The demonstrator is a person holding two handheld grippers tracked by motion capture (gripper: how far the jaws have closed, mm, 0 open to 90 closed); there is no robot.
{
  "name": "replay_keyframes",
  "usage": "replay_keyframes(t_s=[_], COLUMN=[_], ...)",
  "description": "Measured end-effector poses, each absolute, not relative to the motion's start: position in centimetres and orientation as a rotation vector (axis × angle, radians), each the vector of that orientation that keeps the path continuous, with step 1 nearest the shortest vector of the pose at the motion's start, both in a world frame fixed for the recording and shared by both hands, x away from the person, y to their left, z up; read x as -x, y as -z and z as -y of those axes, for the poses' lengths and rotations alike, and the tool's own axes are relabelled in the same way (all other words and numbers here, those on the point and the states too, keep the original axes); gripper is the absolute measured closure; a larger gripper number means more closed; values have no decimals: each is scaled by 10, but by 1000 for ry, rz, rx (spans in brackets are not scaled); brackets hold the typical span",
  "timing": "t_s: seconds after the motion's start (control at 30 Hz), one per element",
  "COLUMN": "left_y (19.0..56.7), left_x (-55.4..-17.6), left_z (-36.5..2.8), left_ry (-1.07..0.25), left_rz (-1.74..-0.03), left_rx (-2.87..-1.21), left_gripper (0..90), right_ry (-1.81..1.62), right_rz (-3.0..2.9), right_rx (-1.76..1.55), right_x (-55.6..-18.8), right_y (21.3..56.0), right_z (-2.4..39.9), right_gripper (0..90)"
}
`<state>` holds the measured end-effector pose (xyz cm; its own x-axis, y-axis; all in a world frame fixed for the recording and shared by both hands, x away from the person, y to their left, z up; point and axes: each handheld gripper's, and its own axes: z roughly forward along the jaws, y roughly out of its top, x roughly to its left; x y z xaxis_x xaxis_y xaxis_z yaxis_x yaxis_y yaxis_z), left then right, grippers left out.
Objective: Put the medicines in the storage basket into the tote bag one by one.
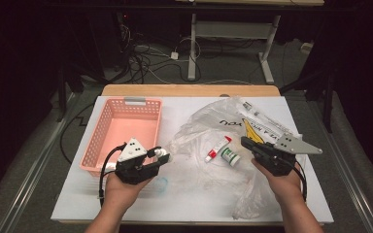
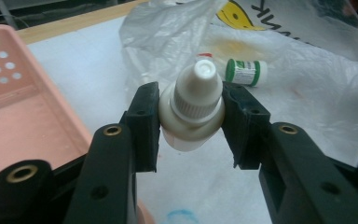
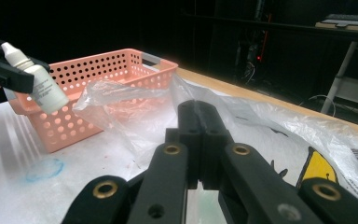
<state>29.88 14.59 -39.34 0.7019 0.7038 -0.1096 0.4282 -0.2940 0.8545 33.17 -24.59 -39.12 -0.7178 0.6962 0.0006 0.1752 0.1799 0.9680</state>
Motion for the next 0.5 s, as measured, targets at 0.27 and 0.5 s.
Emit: replay_keyframes(t_s=[0.27,0.5], left_y=[399,407], left_x=[-297,-299], left_z=[-131,-115], left_ry=[-336,-317], left_rz=[-838,-813], left_rx=[-1963,-1983], left_gripper=[582,582], right_ry=[-1559,-1556], right_rz=[-2019,-2024], right_rx=[-819,-818], right_x=[-331,-332], right_y=[391,392], right_z=[245,244], right_gripper=[900,900])
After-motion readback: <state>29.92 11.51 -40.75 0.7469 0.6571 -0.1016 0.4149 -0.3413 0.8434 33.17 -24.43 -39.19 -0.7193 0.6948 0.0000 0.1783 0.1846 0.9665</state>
